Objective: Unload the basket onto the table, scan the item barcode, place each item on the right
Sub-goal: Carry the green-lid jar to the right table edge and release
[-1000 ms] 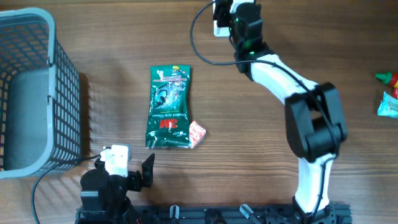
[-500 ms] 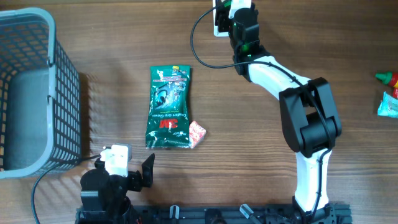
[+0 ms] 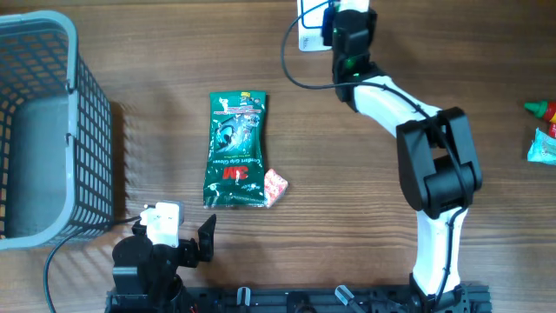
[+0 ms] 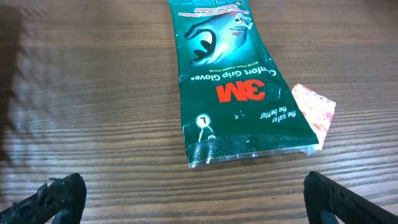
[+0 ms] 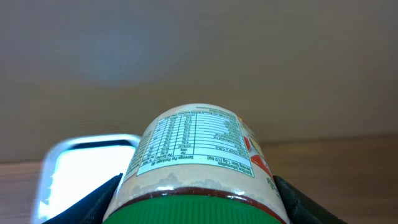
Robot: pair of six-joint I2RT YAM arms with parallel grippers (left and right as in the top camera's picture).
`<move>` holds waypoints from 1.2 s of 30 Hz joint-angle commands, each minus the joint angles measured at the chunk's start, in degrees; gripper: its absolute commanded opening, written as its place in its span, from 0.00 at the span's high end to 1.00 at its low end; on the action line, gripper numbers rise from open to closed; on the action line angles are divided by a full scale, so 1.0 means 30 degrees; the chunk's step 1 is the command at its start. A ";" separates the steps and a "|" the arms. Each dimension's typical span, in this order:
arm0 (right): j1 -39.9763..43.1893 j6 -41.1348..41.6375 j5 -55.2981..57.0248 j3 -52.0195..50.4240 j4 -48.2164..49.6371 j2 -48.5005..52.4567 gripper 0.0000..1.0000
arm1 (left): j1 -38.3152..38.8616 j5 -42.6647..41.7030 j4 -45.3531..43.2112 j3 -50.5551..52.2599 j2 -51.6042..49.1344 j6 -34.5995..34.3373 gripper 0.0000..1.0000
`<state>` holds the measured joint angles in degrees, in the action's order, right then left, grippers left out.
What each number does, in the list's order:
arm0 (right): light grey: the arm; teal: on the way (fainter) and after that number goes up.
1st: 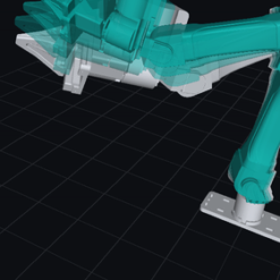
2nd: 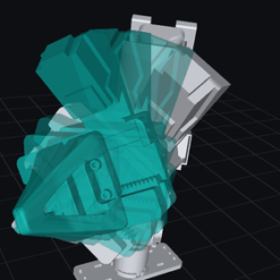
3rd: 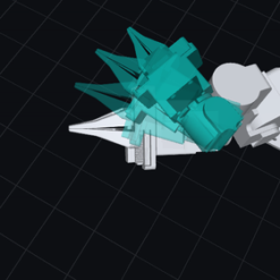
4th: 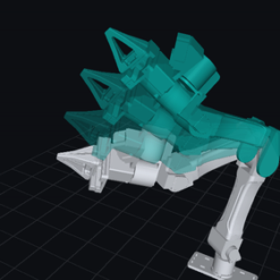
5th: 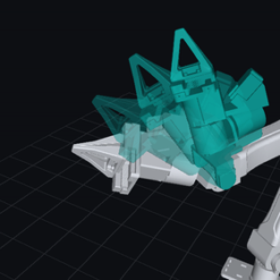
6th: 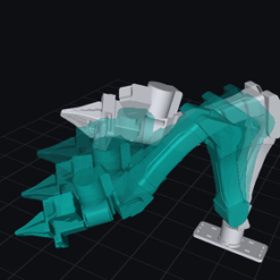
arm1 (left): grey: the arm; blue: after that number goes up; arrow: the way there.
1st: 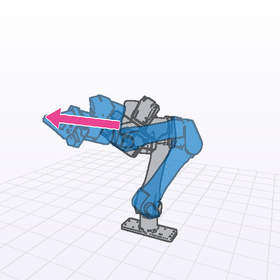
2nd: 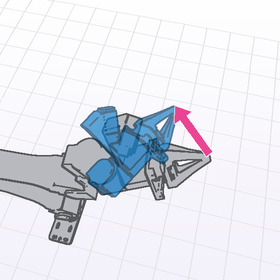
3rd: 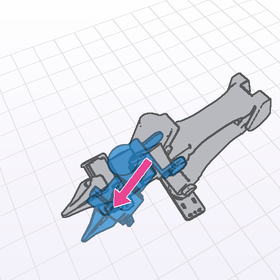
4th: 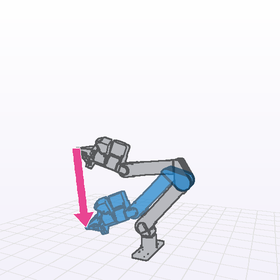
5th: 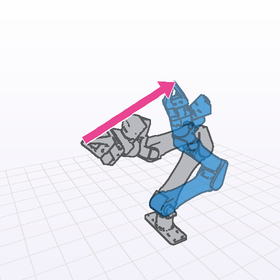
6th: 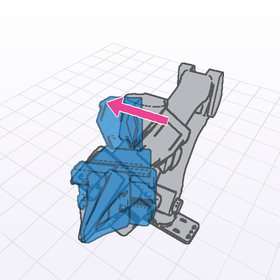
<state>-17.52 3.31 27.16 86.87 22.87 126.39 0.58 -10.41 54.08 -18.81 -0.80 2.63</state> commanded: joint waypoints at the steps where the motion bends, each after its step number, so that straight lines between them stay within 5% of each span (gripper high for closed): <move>1: 0.1625 -0.0153 0.3235 0.0328 -0.1115 -0.2047 0.40 | -0.0109 -0.0226 0.0007 0.0022 0.0138 -0.0117 0.00; 7: 0.4925 0.1457 0.3628 0.0321 -0.5785 -0.2084 0.41 | -0.0109 -0.0226 0.0007 0.0022 0.0138 -0.0117 0.00; 14: 1.0287 0.3257 -0.2222 0.0262 -1.0936 -0.2033 0.41 | -0.0109 -0.0226 0.0007 0.0022 0.0138 -0.0117 0.00; 19: 1.2947 0.3468 -0.3104 0.0255 -1.2750 -0.1719 0.41 | -0.0109 -0.0226 0.0007 0.0022 0.0138 -0.0117 0.00; 36: 1.5905 0.3410 -0.3089 0.0255 -1.6050 -0.0816 0.33 | -0.0109 -0.0226 0.0007 0.0022 0.0138 -0.0117 0.00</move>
<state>29.74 12.80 18.20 87.13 -24.56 121.86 0.58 -10.41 54.06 -18.81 -0.80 2.63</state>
